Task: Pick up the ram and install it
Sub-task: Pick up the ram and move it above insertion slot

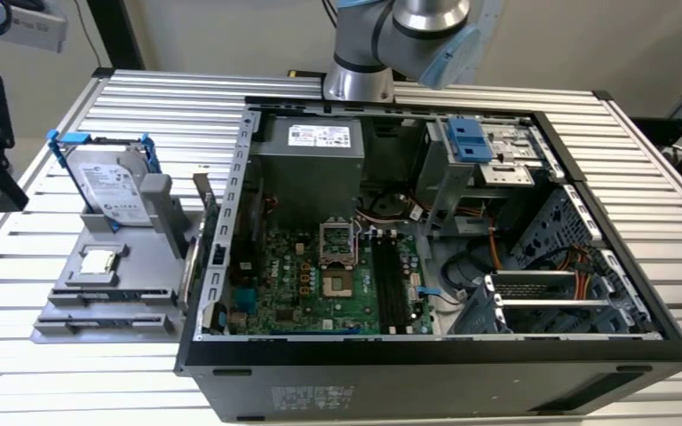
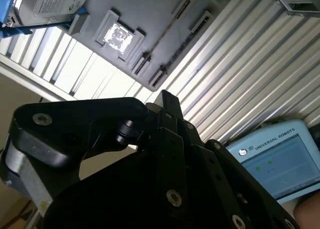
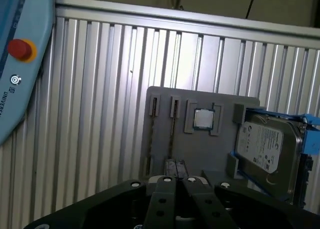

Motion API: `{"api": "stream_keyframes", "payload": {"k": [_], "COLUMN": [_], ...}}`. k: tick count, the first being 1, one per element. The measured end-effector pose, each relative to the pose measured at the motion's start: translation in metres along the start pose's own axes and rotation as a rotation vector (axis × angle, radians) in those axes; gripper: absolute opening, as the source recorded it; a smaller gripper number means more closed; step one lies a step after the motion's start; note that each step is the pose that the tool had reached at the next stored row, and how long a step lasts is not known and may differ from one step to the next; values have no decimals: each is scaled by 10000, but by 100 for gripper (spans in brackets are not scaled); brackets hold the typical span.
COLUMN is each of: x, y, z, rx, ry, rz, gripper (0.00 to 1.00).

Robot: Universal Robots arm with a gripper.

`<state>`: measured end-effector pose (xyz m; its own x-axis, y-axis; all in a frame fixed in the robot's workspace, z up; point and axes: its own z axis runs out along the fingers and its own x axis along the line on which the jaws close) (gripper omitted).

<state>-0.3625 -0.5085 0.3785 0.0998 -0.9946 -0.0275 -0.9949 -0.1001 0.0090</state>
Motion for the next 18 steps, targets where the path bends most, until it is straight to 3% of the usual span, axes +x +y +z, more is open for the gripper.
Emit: {"api": "stream_keyframes", "payload": {"k": [7, 8, 18], "x": [0, 0, 0], "y": [0, 0, 0], "z": [0, 0, 0], "rx": [0, -1, 0], "ry": [1, 1, 0], "rz": [-3, -3, -5], "gripper": [0, 100, 100]}}
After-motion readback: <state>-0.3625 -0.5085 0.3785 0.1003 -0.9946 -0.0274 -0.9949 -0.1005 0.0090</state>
